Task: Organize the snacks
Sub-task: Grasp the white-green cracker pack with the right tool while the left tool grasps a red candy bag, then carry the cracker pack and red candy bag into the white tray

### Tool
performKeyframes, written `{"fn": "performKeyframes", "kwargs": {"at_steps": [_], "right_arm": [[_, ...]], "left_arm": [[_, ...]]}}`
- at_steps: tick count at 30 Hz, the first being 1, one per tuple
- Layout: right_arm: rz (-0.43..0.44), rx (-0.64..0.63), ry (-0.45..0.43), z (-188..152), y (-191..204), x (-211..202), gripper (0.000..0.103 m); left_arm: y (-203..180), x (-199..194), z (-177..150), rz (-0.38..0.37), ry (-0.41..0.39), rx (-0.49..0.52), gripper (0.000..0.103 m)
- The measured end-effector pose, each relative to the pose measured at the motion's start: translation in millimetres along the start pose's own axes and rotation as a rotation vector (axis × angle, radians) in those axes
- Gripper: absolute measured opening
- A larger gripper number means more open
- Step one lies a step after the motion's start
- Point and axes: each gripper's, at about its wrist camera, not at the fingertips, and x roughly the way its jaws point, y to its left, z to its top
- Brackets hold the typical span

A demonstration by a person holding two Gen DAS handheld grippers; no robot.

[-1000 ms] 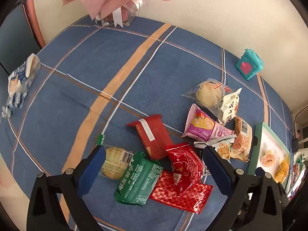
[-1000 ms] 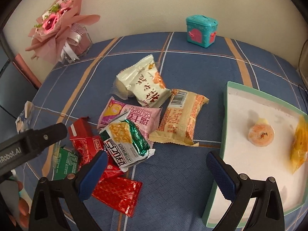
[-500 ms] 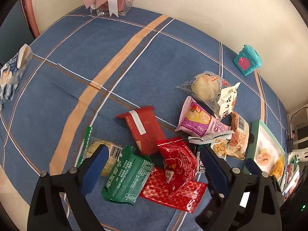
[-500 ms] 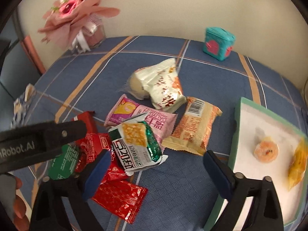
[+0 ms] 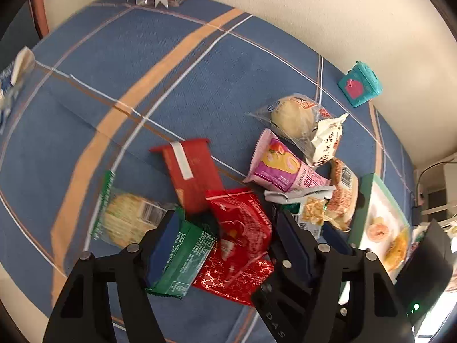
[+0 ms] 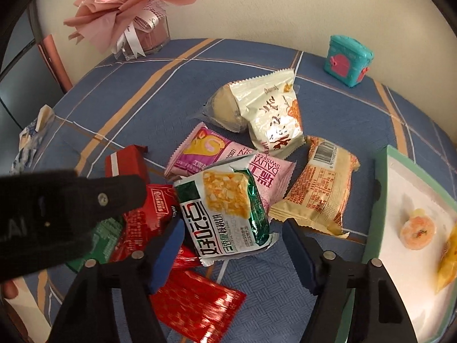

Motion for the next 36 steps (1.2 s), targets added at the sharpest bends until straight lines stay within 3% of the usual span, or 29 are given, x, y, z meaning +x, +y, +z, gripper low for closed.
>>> {"fn": "performKeyframes", "kwargs": {"at_steps": [8,15,26,30,36], "right_arm": [[0.023,0.036,0.008,-2,-5,2,0.060],[0.063,0.097,0.031,-9,-17,-1,0.058],[0.093,0.207,0.060,-24,-41,-12,0.057],[0.095,0.239,0.075,-32,-48,-16,0.056],[0.115,0.305,0.098,-44,-61,-21,0.056]], "left_arm": [[-3,6,-3,-0.001,0.019,0.008,0.070],[-10,13,-7,0.008,0.039,0.023,0.061],[-33,22,-14,0.013,0.060,0.082,0.060],[-42,36,-17,0.027,0.086,0.102,0.048],[-49,41,-21,0.027,0.081,0.123,0.045]]}}
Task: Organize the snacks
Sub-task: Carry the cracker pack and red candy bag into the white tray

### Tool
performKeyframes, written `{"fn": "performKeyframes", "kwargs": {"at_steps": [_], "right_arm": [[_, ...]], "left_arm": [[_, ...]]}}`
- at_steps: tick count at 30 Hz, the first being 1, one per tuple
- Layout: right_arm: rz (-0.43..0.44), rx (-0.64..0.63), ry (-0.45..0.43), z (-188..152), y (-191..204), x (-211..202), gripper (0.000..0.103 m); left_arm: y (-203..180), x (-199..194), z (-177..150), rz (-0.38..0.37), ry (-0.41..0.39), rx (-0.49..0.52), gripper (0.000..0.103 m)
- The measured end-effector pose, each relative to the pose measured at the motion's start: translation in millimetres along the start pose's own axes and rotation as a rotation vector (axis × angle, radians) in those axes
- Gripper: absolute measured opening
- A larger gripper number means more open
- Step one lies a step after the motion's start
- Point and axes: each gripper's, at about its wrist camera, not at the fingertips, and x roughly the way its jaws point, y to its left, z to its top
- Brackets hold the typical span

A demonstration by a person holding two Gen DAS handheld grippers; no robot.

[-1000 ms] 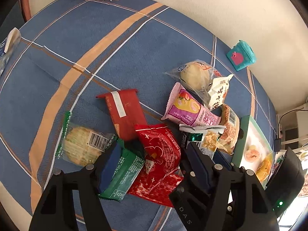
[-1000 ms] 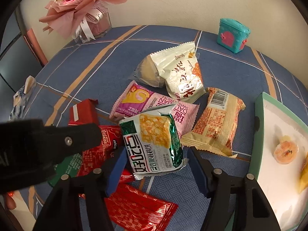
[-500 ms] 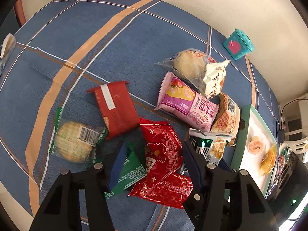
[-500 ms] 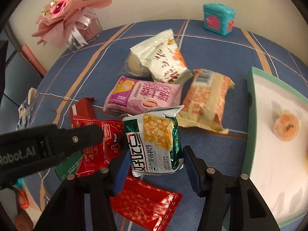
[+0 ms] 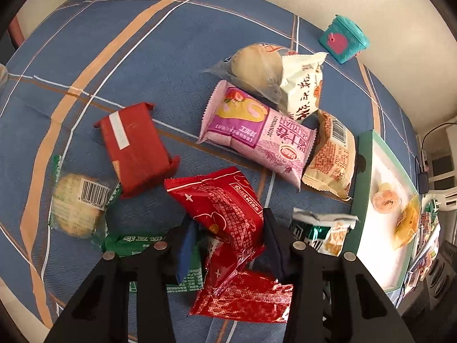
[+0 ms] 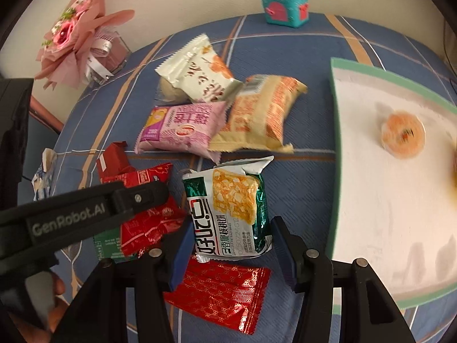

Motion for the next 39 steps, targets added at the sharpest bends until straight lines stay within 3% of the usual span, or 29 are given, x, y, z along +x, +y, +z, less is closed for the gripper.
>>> {"fn": "performKeyframes", "kwargs": {"at_steps": [4,11,24,30,39], "right_arm": [[0.024,0.037,0.003,-3,-8,-6,0.055],[0.059,0.067,-0.022,0,-15,-19,0.055],[0.119,0.117,-0.161,17,-38,-74,0.055],[0.093,0.191,-0.171,23,-59,-78,0.055],[0.001,0.321,-0.176,18,-126,-97,0.055]], "left_arm": [[-5,-6,-2,-0.021,-0.012,-0.001,0.044],[-9,-40,-3,-0.042,-0.102,-0.009,0.044],[-28,-98,-2,-0.064,-0.244,0.018,0.044],[-63,-93,-6,-0.072,-0.238,0.081,0.044],[-132,-69,-28,-0.089,-0.177,0.225,0.044]]}}
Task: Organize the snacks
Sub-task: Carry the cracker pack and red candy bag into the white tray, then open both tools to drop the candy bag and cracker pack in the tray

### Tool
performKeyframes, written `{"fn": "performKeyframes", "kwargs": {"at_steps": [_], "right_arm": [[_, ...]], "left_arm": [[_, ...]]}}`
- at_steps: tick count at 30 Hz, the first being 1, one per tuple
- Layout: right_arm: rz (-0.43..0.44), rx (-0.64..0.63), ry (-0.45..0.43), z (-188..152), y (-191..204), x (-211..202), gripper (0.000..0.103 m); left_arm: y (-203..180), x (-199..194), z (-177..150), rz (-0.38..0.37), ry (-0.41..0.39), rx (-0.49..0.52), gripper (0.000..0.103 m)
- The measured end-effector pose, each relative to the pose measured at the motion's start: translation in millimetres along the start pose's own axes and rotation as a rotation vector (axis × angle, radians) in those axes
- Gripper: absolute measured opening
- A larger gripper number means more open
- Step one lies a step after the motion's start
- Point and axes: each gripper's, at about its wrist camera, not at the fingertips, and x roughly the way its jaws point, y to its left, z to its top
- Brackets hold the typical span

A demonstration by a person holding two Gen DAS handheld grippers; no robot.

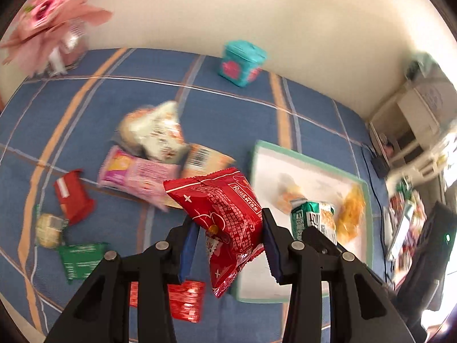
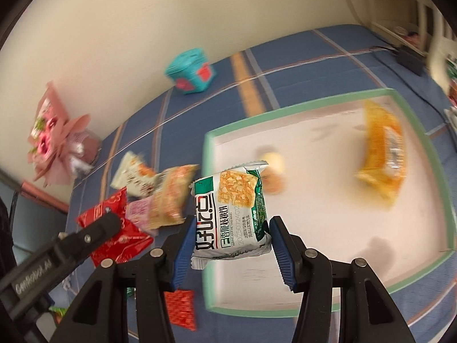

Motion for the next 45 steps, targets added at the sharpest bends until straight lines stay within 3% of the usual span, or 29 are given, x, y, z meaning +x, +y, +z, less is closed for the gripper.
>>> {"fn": "performKeyframes", "kwargs": {"at_steps": [8,17,23,25,39,45], "right_arm": [[-0.081,0.074,0.034,6,-58,-6,0.055],[-0.117,0.158,0.055,8,-97,-10,0.055],[-0.114,0.181,0.076,6,-102,-5,0.055],[-0.122,0.172,0.080,7,-100,-5,0.055],[-0.168,0.116,0.027,17,-81,-28,0.056],[-0.174,0.098,0.024,17,-74,-29,0.060]], "left_arm": [[-56,24,-21,-0.014,0.072,0.126,0.044],[-88,58,-42,0.015,0.154,0.214,0.045],[-86,74,-46,0.026,0.209,0.205,0.046],[-86,74,-45,0.027,0.213,0.202,0.054],[-60,42,-23,0.015,0.135,0.141,0.064],[-30,33,-12,0.080,0.100,0.073,0.067]]}}
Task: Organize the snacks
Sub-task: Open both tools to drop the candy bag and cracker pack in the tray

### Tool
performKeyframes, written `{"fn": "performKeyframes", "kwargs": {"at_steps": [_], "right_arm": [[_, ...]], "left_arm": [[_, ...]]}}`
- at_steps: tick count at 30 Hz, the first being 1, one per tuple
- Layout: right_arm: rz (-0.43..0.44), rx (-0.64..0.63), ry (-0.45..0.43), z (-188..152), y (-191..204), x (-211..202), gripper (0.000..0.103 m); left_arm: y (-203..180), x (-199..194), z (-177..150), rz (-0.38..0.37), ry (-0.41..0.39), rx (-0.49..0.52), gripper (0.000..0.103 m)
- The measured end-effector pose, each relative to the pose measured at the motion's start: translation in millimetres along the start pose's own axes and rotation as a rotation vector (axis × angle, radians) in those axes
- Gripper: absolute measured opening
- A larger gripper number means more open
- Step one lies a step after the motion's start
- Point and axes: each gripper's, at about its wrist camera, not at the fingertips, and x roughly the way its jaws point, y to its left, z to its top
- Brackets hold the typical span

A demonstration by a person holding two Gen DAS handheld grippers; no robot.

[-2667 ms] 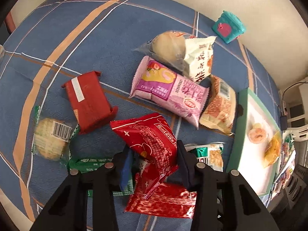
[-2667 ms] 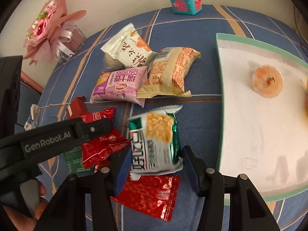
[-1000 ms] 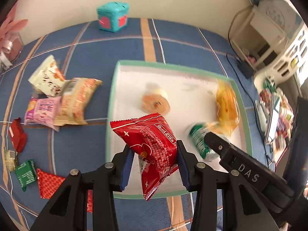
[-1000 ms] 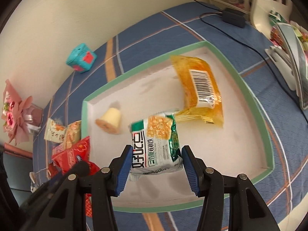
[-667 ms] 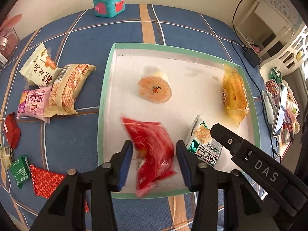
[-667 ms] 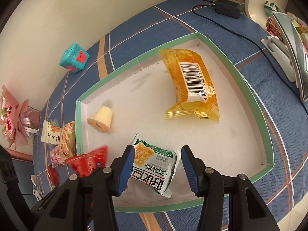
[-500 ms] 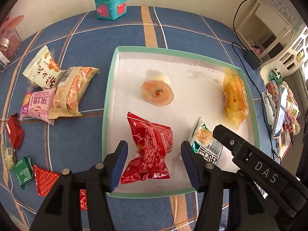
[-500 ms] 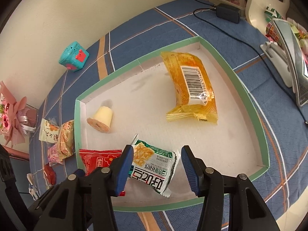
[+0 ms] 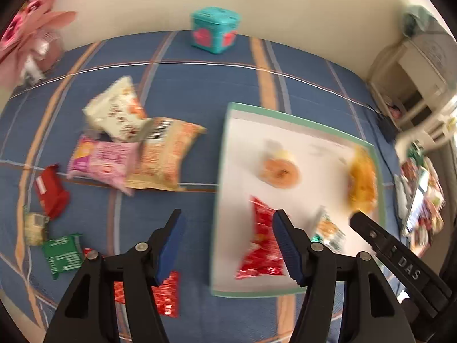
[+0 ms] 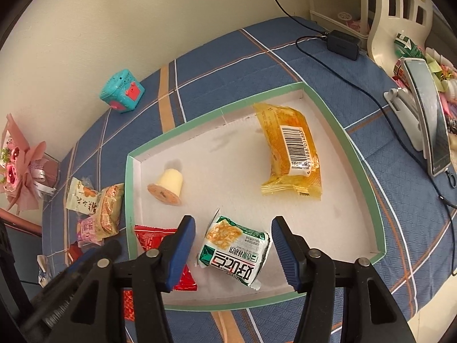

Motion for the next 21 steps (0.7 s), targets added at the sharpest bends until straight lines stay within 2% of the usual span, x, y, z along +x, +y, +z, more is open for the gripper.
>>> {"fn": "performKeyframes", "kwargs": {"at_steps": [3,7,14,21], "right_arm": [[-0.017,-0.021,0.016,-2,5,5,0.061],[-0.035,-0.079,0.028,-9,20,11,0.062],[-0.033,-0.134,0.035,-16,39,16,0.062],[-0.039,-0.139,0.039,-17,42,18,0.064]], "left_arm": [[16,1,3,0.071,-0.013,-0.028,0.071],[31,0,7,0.159,-0.037,-0.029,0.071],[50,-8,8,0.180,-0.049,-0.052,0.071],[51,-8,9,0.172,-0.048,-0.050,0.072]]}}
